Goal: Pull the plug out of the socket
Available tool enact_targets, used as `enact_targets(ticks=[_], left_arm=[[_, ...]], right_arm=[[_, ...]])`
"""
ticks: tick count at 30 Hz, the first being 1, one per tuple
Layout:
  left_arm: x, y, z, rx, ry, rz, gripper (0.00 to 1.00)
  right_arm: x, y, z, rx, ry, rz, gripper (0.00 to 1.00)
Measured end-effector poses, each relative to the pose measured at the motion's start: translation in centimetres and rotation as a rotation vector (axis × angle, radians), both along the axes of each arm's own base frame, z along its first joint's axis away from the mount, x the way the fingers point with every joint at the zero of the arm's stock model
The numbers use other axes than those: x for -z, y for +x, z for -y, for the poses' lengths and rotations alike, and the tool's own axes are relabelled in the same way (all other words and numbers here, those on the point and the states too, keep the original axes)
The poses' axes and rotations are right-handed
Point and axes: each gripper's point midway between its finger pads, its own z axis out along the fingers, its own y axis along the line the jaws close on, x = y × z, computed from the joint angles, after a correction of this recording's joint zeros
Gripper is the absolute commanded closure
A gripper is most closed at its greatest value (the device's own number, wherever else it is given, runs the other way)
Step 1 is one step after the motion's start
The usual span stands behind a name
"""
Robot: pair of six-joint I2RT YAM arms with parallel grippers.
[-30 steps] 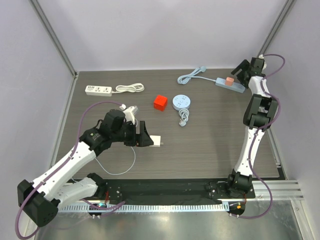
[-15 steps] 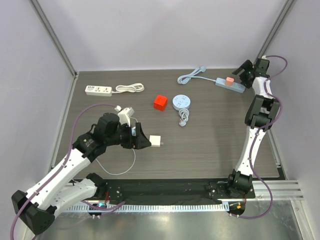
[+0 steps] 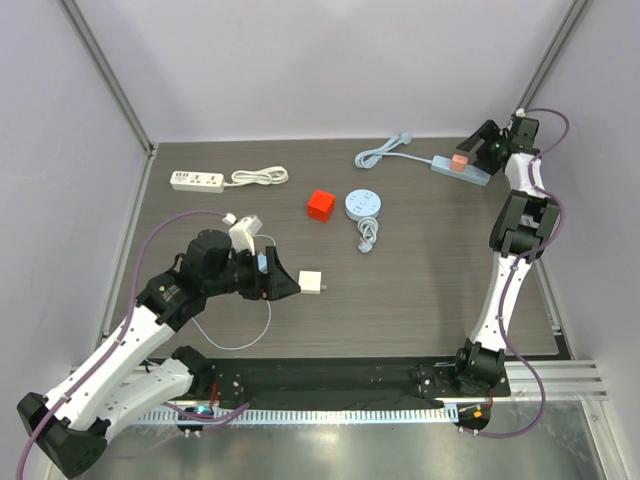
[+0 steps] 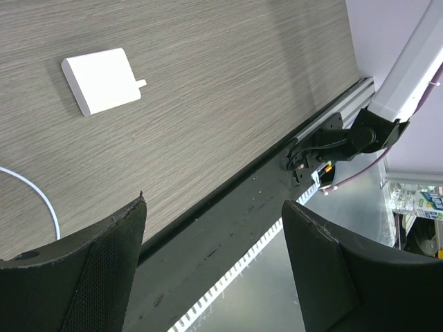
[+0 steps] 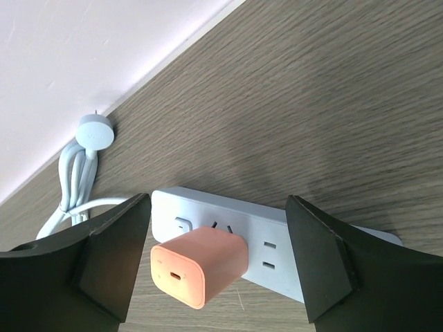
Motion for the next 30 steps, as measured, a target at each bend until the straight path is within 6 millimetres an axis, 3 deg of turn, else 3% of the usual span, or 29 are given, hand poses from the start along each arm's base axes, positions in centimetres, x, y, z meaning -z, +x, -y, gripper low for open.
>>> enact_targets(ticks=[6,12,16,21,30], left_arm=[[0.1,0.0,0.1,-0.002,-0.003,-0.007,0.21],[0.7,0.3,0.4,0.002,0.005,-0.026,0.21],[1.6,0.6,0.6,0.003,0.026,-0.053,0.21],[2.5,0.9,0.8,0.004,0.05,-0.08,0.21],[3.2,1.4,1.0,0.014,0.077,-0.092,0.21]], right_arm=[[0.1,-0.5,-0.4,-0.021,-0.026,0.003,0.16],[-0.6,-2.4,-2.3,-0.034,-0.015,-0.062,0.12],[-0.8,-2.3,-2.0,-0.012,-0.016,-0.091,0.12],[-0.9,-1.6,-0.6,0.025,-0.017,-0.071,0.13],[-0.8,-0.3,3.8,0.147,-0.07,-0.011,0.37]])
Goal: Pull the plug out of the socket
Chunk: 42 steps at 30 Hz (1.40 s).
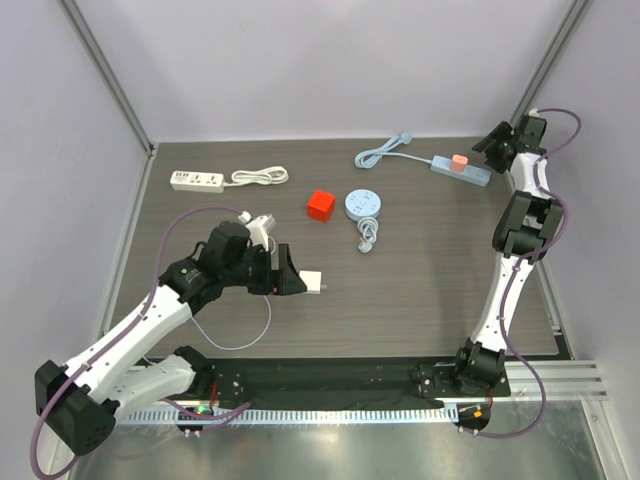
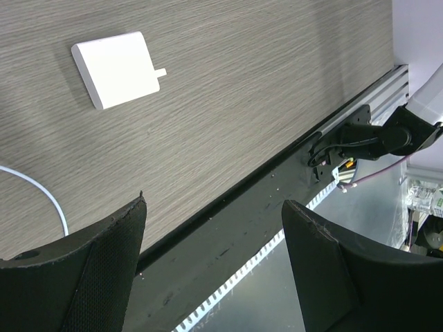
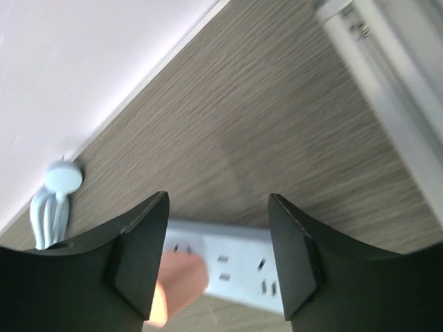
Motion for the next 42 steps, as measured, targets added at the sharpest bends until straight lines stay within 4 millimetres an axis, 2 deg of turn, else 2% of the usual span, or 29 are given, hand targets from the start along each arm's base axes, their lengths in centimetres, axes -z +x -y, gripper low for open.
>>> enact_targets(ticks=[3,6,10,13,22,27,32,36,42], left_arm=[[0.2,0.1,0.1,0.001,0.007,-0.005,0.21],[0.1,0.2,0.1,0.001,0.004,-0.002,0.21],[-0.3,0.3,0.2,0.002,-0.004,0.008,0.21],[-0.5,0.2,0.1,0.002,-0.01,0.016,0.21],[-1.6,-0.3,0.1,0.013,-0.042,0.039,0.21],[-2.2,-0.5,0.1,0.018,-0.062,0.055,0.21],[-2.7,-0.6,0.3,0.027,-0.08,0.064,0.21],[-2.8,-0.8,0.4,0.031,-0.09,0.059,0.21],[-3.2,-0.7,0.7,0.031,-0.107,0.062,0.21]], right_arm=[[1.0,0.8,1.1,0.026,-0.019,-0.005,0.37],[3.3,0.0,1.8,0.049,-0.027,-0.063,0.35],[3.6,-0.8,1.8,0.044,-0.028,-0.101,0.32],[3.8,-2.1,1.1,0.022,-0.04,-0.144,0.31],[4.1,-8.6,-4.0,-0.1,0.029,-0.26,0.28],[4.2,-14.1,-9.3,-0.174,0.127,-0.315,0.28],[4.0,-17.2,-13.8,-0.24,0.157,-0.344,0.23],[3.9,-18.4,-14.4,-0.235,0.084,-0.373,0.19],[1.1,-18.0,-14.3,-0.259,0.0,-0.298,0.1]])
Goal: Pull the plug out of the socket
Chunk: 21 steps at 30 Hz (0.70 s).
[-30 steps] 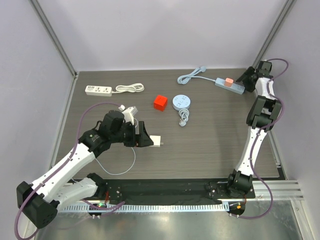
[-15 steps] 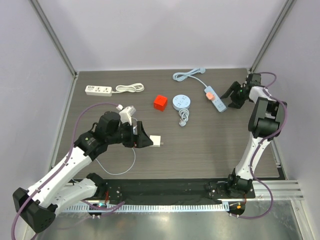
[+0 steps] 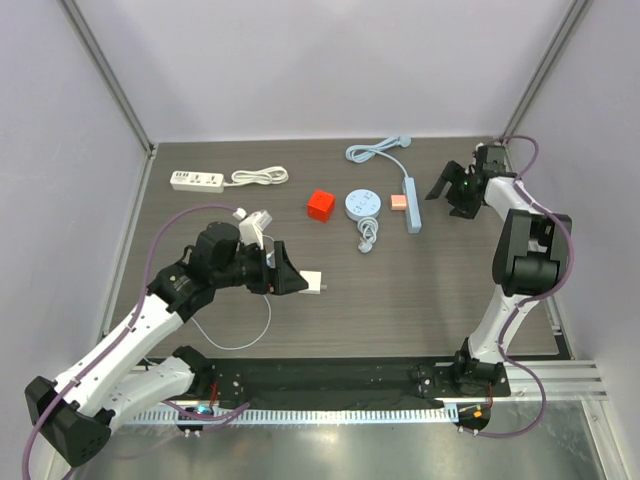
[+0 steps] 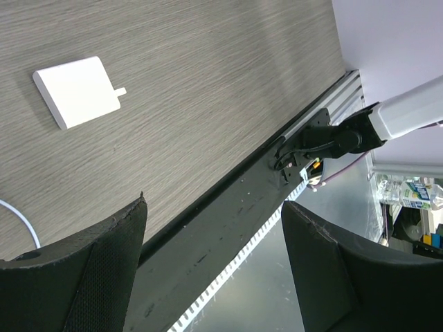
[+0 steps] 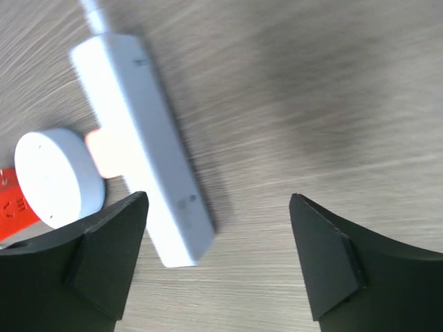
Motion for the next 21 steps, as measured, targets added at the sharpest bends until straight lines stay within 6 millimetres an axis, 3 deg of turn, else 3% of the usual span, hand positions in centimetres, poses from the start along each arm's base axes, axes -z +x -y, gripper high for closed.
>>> enact_targets(ticks=[4,9,16,19,20,21], left_arm=[[0.0,0.2,0.3,0.007,-0.007,-0.001,0.21],[0.2,0.2,0.4,0.009,-0.006,-0.012,0.21],[0.1,0.2,0.5,0.0,-0.013,-0.024,0.21],[0.0,0.2,0.5,-0.006,-0.019,-0.031,0.22],[0.0,0.2,0.6,-0.008,-0.022,-0.032,0.22],[-0.1,0.2,0.6,-0.012,-0.027,-0.036,0.22]], right_arm=[[-1.2,0.6,-3.8,-0.115,-0.061,0.059,0.05],[-0.3,0.2,-7.7,-0.22,-0.091,0.049,0.09],[2.8,-0.2,-7.1,-0.22,-0.131,-0.022,0.2],[3.4,-0.3,-6.7,-0.213,-0.145,-0.034,0.4],[3.5,-0.3,-6.6,-0.212,-0.147,-0.035,0.51],[3.7,-0.5,-6.6,-0.21,-0.146,-0.038,0.55]])
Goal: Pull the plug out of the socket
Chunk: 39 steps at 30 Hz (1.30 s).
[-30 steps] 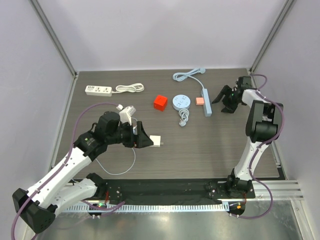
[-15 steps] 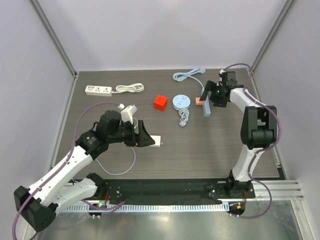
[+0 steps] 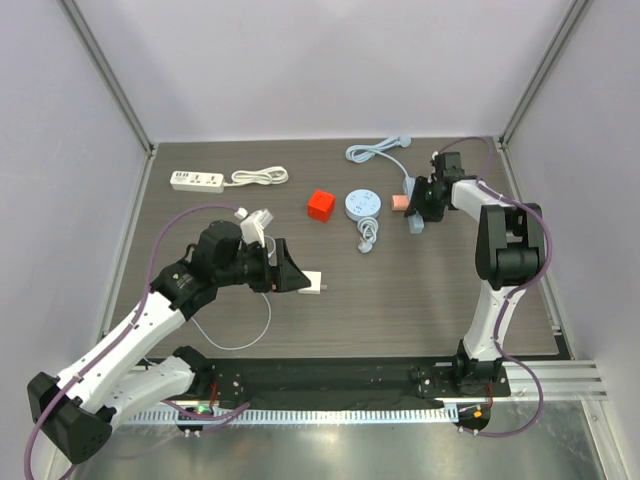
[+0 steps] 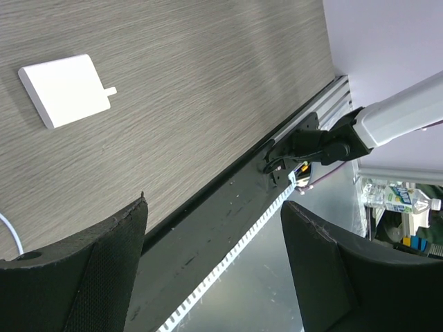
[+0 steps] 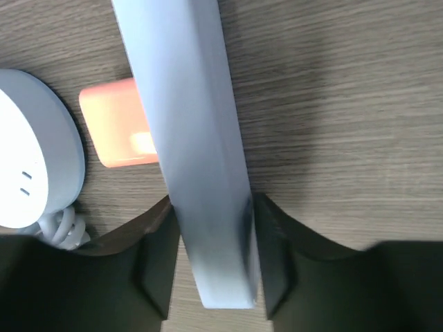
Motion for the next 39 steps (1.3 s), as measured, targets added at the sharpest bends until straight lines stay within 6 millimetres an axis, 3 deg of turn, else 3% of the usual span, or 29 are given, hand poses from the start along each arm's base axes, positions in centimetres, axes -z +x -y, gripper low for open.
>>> enact_targets(ticks=[7,9,14,21,25,32,39], left_arm=[[-0.2,0.8,1.1,-0.007,-0.039,-0.021,0.24],[0.3,1.2,1.8,-0.002,-0.041,-0.047,0.25],[1.9,2.1,5.4,0.047,-0.015,-0.117,0.25],[1.9,5.0,13.3,0.122,-0.002,-0.113,0.28],[3.7,7.5,16.7,0.108,0.031,-0.098,0.3],[7.5,11.1,20.7,0.072,0.172,-0.042,0.34],[10.4,12.9,22.2,0.049,0.276,-0.004,0.35]], right_arm=[[0.2,-0.4,-1.3,0.015,0.089,0.055,0.76],[0.2,-1.6,-2.0,0.028,0.14,0.071,0.86],[0.3,-6.2,-3.9,0.062,0.296,0.107,0.98],[0.4,-12.2,-5.9,0.08,0.483,0.144,0.99],[0.5,-14.7,-6.3,0.071,0.518,0.145,0.99],[0.5,-16.2,-6.4,0.056,0.547,0.139,0.99],[0.5,-16.7,-6.9,0.044,0.618,0.133,0.99]])
